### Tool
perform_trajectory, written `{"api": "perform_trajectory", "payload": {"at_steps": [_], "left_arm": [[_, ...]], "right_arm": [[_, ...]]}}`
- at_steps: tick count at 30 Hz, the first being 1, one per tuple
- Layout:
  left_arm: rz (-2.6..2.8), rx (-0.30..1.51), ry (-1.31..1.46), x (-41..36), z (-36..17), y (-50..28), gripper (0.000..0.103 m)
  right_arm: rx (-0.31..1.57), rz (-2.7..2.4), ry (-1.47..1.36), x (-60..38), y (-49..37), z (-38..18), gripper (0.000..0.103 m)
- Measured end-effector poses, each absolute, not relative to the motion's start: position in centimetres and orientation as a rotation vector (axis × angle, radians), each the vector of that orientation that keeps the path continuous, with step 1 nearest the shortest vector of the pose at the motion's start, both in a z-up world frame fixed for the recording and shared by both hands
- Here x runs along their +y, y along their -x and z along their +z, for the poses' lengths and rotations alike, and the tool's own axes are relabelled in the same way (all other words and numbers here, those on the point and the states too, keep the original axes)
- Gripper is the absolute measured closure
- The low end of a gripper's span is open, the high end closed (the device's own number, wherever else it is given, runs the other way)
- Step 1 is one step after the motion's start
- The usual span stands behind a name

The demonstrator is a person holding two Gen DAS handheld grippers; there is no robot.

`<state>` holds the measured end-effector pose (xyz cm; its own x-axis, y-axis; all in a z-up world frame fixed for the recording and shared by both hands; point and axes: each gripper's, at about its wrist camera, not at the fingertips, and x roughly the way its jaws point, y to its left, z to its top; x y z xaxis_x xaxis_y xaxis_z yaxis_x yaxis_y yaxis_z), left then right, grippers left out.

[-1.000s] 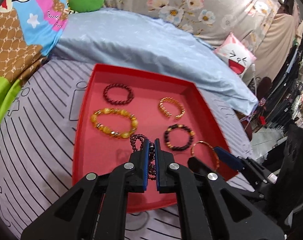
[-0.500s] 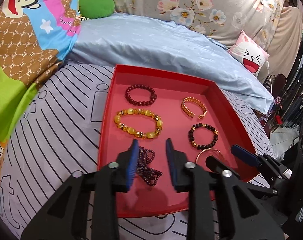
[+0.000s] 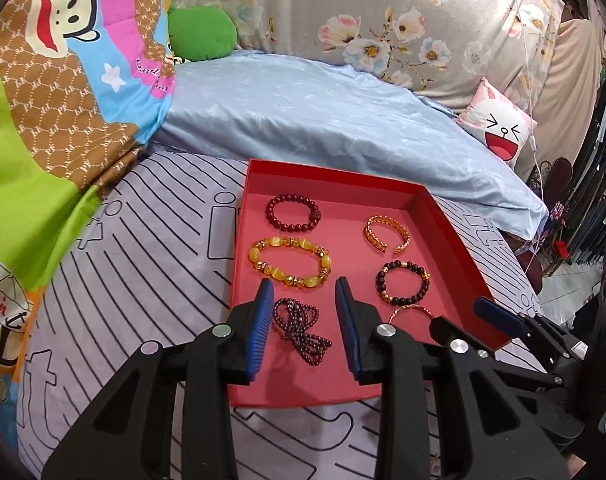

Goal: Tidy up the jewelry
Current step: 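Carry the gold bangle and purple beads into the red tray while opening both tools, then withdraw both tools from the tray toward the yellow bead bracelet and earrings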

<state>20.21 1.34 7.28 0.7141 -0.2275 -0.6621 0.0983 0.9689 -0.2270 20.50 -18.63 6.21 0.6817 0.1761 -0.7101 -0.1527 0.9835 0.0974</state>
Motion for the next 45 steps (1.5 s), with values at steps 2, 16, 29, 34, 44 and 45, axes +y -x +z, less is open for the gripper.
{"api": "perform_trajectory", "payload": {"at_steps": [2,16,29,34,44,45], "left_arm": [[-0.178,0.749,0.180,1.5,7.6,-19.5,0.073],[-0.186,0.746,0.184,2.1,7.5,-12.7,0.070],[-0.174,0.808,0.151,1.6,4.2,-6.3,0.069],[-0.177,0.830,0.157,1.4,3.0,-4.7,0.069],[-0.174,0.848,0.166,1.4,2.0,-3.4,0.069],[-0.173,0.848,0.166,1.5,1.9,-3.3,0.069]], "right_arm": [[0.793,0.184,-0.032,-18.7,-19.9,6.6,0.041],[0.797,0.166,-0.092,-20.7,-13.1,7.4,0.041],[0.896,0.148,-0.105,-21.4,-5.9,4.0,0.041],[0.927,0.154,-0.103,-21.1,-4.6,2.6,0.042],[0.920,0.184,-0.079,-19.1,-5.4,2.0,0.056],[0.922,0.186,-0.079,-19.0,-5.6,1.9,0.058]]}}
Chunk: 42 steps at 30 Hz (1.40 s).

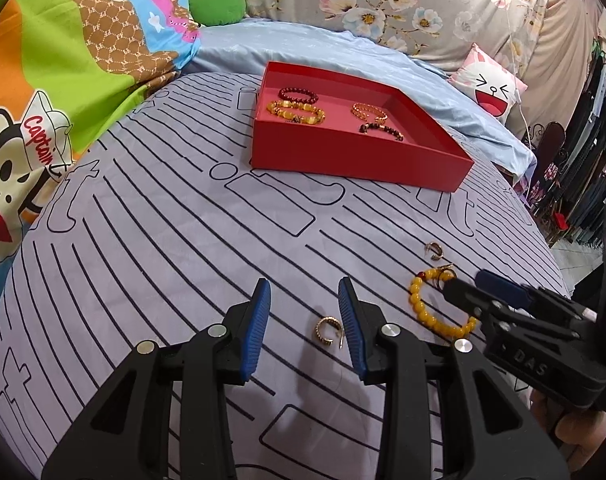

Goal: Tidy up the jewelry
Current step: 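Withdraw both tools from the tray toward the yellow bead bracelet and earrings, then grasp the small gold earring with the right tool while the left grasps the yellow bead bracelet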

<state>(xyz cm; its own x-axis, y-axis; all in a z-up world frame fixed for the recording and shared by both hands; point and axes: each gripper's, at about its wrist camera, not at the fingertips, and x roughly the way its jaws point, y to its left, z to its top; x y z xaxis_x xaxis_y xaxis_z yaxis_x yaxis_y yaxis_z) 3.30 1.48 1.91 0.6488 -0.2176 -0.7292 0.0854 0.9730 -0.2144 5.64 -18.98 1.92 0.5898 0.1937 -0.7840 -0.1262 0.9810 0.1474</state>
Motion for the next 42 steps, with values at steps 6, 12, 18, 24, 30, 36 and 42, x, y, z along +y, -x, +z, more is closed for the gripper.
{"api": "perform_trajectory", "payload": {"at_steps": [6,12,18,24,30,36,42], "left_arm": [[-0.170,0.856,0.173,1.7,1.7,-3.3,0.069],[-0.182,0.864,0.174,1.5,1.6,-3.4,0.069],[-0.197,0.865,0.172,0.9,1.7,-3.4,0.069],[-0.225,0.858,0.162,-0.2,2.3,-3.5,0.068],[-0.245,0.852,0.150,-1.3,2.7,-3.5,0.063],[-0.245,0.855,0.146,-1.7,2.5,-3.5,0.060],[-0.242,0.860,0.144,-1.8,2.4,-3.7,0.060]], "right_arm": [[0.926,0.188,-0.054,-18.0,-6.8,1.5,0.070],[0.928,0.185,-0.051,-18.2,-7.2,1.4,0.093],[0.924,0.190,-0.083,-19.0,-7.0,1.7,0.096],[0.910,0.190,-0.113,-19.9,-6.5,2.4,0.096],[0.921,0.183,-0.137,-21.0,-6.4,2.2,0.088],[0.923,0.182,-0.198,-21.8,-6.9,2.2,0.076],[0.908,0.182,-0.189,-21.1,-8.3,2.6,0.076]]}}
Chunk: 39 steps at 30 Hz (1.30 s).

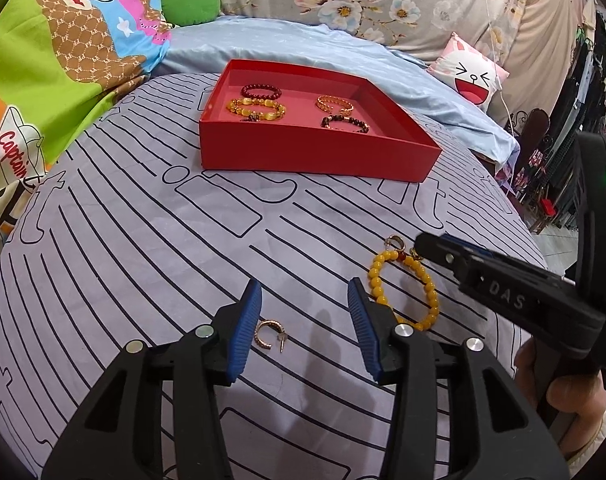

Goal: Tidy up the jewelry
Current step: 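Grasp the small gold earring with the right tool while the left grasps the yellow bead bracelet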

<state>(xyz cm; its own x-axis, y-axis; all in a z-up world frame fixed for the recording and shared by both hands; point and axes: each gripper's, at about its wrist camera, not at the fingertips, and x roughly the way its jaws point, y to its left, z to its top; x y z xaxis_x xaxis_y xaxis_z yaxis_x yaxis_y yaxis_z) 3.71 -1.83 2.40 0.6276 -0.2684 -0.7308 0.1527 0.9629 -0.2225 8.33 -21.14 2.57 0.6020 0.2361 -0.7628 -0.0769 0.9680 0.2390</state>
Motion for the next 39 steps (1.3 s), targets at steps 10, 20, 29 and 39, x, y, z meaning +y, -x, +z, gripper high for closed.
{"api": "perform_trajectory", "payload": {"at_steps": [10,20,29,39], "left_arm": [[-0.233,0.867,0.152,-1.5,2.1,-4.1,0.060],[-0.252,0.864,0.138,-2.5,2.3,-3.8,0.060],[-0.247,0.867,0.140,-2.6,2.3,-4.0,0.060],[-0.250,0.871,0.142,-2.5,2.2,-4.1,0.060]], "right_arm": [[0.937,0.107,-0.216,-24.2,-7.1,1.5,0.086],[0.913,0.105,-0.250,-25.6,-6.3,2.4,0.086],[0.890,0.165,-0.209,-23.0,-6.7,3.4,0.086],[0.921,0.104,-0.224,-24.9,-6.4,2.3,0.096]]}}
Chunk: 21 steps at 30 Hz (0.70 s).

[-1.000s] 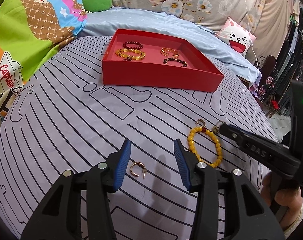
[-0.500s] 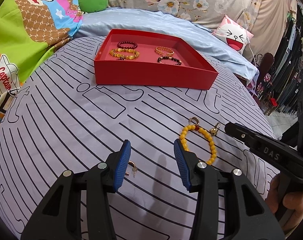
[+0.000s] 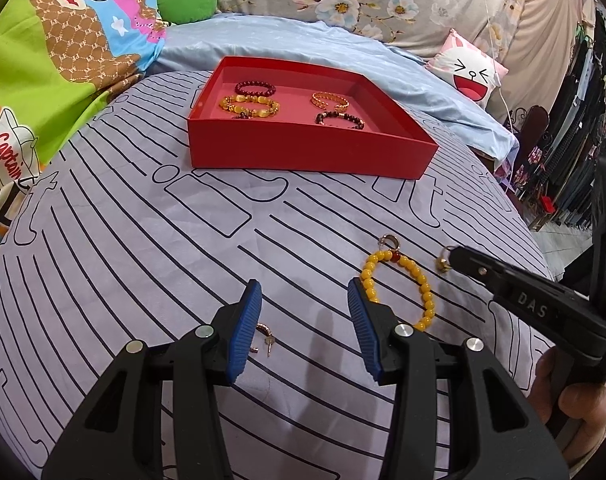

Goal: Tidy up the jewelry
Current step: 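Grasp the small gold earring with the right tool while the left grasps the yellow bead bracelet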

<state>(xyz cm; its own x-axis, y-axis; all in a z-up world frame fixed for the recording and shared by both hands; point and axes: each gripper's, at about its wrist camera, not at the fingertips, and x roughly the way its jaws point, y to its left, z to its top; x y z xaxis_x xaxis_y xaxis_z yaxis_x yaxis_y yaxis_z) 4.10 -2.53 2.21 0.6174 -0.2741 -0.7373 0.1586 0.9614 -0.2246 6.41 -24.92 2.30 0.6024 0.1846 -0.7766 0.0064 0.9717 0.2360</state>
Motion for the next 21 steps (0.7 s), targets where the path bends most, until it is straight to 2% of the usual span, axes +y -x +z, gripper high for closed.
{"api": "perform_trajectory", "payload": {"at_steps": [9,13,21], "left_arm": [[-0.281,0.876,0.128,-3.9,2.2,-4.1,0.060],[-0.287,0.873,0.123,-4.3,2.4,-4.1,0.060],[-0.298,0.880,0.114,-5.0,2.3,-4.2,0.058]], "right_arm": [[0.938,0.106,-0.269,-26.3,-5.8,1.4,0.099],[0.905,0.109,-0.257,-26.3,-5.5,2.2,0.095],[0.908,0.125,-0.240,-25.8,-6.6,2.3,0.095]]}}
